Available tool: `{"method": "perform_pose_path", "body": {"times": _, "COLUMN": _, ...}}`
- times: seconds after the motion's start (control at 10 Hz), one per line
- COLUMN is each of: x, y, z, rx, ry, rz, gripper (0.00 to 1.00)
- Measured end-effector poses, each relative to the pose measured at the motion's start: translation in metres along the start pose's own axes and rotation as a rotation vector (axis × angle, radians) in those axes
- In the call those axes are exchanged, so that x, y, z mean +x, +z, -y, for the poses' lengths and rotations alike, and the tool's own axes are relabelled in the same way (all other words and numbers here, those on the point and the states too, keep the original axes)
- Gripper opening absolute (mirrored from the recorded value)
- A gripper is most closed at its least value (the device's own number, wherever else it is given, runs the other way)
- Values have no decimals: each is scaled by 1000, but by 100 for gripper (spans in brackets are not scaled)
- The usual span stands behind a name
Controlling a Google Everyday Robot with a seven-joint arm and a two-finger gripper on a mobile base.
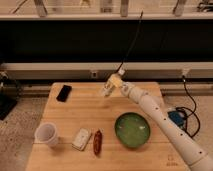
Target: Stand the bottle upright
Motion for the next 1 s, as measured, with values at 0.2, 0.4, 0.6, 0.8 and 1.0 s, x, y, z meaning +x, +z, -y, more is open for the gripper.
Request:
{"method": "perform_pose_path", "body": {"times": 0.2, "x": 0, "y": 1, "z": 0, "rx": -1, "ry": -38, "rz": -9, "gripper": 3}}
{"method": "perform_pose_path", "body": {"times": 0.4, "x": 1, "y": 3, "z": -1, "rx": -4, "ry": -80, "rz": -21, "gripper": 3}}
{"method": "perform_pose_path", "body": {"times": 0.6, "x": 1, "y": 4, "z": -2, "rx": -8, "ry": -117, "rz": -28, "gripper": 3}}
{"method": "perform_pose_path", "body": {"times": 0.8, "x": -1, "y": 5, "z": -2, "rx": -10, "ry": -151, "rz": -26, "gripper": 3}}
{"method": "perform_pose_path", "body": {"times": 1.0, "x": -4, "y": 6, "z": -1, "rx": -10, "ry": -187, "rz": -20, "gripper": 3}}
